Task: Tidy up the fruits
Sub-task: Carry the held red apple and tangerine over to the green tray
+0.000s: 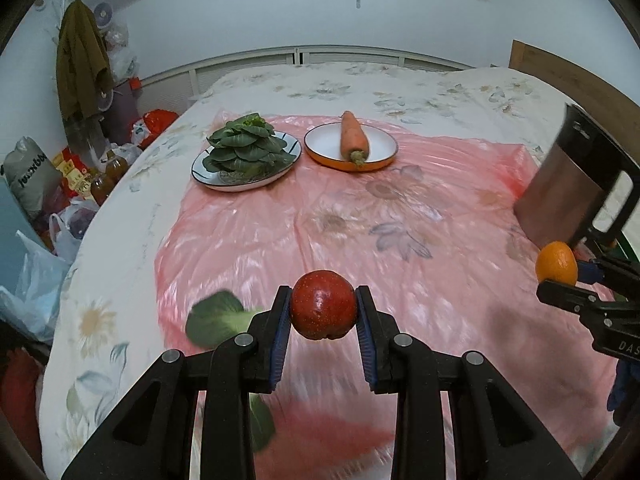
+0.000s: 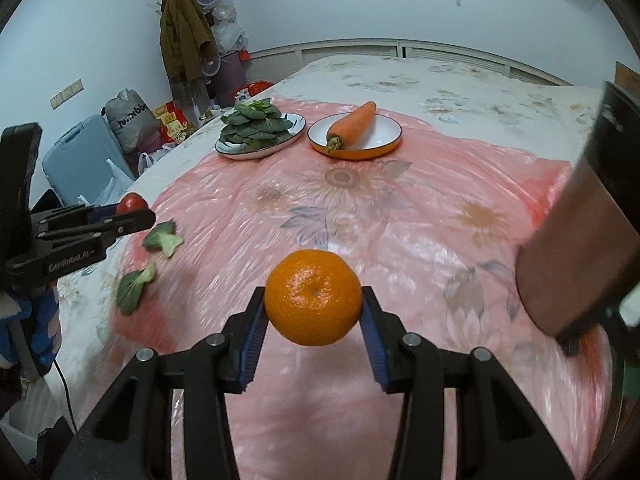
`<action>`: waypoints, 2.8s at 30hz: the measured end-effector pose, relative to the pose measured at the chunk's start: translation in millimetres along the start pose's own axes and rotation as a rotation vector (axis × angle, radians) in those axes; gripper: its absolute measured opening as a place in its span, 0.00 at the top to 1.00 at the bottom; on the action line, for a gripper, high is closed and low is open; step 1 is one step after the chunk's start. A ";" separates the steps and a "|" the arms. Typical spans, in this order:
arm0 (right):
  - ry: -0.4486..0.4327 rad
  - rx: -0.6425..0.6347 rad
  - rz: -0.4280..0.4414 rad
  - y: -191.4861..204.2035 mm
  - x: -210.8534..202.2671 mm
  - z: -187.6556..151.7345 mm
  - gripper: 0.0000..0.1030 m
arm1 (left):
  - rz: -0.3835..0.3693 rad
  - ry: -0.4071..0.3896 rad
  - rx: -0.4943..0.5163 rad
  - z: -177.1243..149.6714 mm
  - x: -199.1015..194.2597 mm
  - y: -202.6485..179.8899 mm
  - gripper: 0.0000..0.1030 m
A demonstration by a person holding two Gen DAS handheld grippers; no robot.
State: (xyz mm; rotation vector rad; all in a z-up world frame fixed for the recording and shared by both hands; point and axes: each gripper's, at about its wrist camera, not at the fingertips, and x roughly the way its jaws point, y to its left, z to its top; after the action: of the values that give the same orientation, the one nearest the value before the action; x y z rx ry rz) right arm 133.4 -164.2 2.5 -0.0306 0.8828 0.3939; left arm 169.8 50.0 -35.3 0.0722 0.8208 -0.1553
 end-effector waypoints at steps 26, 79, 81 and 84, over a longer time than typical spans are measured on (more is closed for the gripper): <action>-0.040 0.050 -0.100 -24.8 -123.7 -90.1 0.49 | -0.074 -0.045 0.113 -54.2 -101.9 -121.3 0.74; -0.065 0.416 -0.505 -352.4 -203.7 -202.4 0.49 | -0.536 0.108 0.550 -32.5 -1.4 -520.7 0.74; -0.056 0.416 -0.505 -356.7 -198.4 -203.3 0.49 | -0.529 0.105 0.578 -36.2 2.8 -530.1 0.74; -0.059 0.401 -0.508 -358.0 -195.1 -202.2 0.49 | -0.526 0.121 0.591 -40.7 13.3 -539.8 0.74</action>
State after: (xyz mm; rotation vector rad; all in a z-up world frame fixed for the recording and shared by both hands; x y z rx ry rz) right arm -3.8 -597.0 -27.3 0.1241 0.8484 -0.2574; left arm 59.9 -478.7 -74.9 0.4258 0.8791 -0.8960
